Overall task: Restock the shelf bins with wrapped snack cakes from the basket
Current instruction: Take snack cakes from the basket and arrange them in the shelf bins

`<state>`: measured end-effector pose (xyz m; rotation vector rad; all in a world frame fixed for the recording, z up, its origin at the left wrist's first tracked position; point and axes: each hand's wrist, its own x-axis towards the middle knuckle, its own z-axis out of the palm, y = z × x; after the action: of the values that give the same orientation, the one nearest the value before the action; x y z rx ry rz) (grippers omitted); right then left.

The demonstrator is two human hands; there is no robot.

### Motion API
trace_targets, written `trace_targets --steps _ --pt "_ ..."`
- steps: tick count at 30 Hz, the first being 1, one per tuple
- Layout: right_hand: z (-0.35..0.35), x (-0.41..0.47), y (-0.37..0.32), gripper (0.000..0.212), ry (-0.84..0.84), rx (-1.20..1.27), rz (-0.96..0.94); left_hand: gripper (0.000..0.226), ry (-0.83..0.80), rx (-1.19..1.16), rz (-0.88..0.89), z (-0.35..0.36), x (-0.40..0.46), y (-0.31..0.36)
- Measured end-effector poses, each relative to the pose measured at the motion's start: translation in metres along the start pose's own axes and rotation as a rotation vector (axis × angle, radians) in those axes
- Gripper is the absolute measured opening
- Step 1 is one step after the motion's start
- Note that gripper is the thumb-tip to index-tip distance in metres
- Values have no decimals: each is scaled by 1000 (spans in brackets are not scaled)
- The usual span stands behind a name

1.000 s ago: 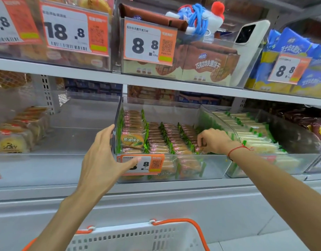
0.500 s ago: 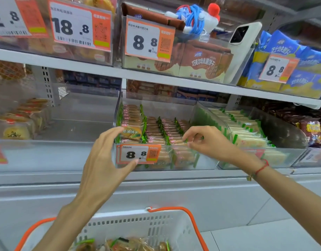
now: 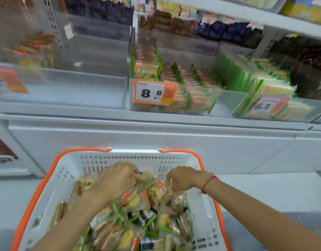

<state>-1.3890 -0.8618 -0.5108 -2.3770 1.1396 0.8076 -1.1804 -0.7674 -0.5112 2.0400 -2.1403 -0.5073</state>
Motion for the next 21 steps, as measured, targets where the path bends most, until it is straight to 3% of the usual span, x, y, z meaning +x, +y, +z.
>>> trace_targets --steps 8,12,15,17,21 --pt "88 17 -26 45 -286 229 -149 56 -250 72 0 82 -35 -42" --pt "94 15 -34 37 -461 422 -130 53 -253 -17 -50 96 -40 -46" --pt "95 17 -34 45 -573 345 -180 51 -220 -42 -77 99 -39 -43" --pt "102 17 -38 52 -564 288 -185 50 -200 -88 -92 101 -39 -42" --pt "117 18 -44 45 -379 346 -192 42 -235 -148 -120 100 -39 -42"
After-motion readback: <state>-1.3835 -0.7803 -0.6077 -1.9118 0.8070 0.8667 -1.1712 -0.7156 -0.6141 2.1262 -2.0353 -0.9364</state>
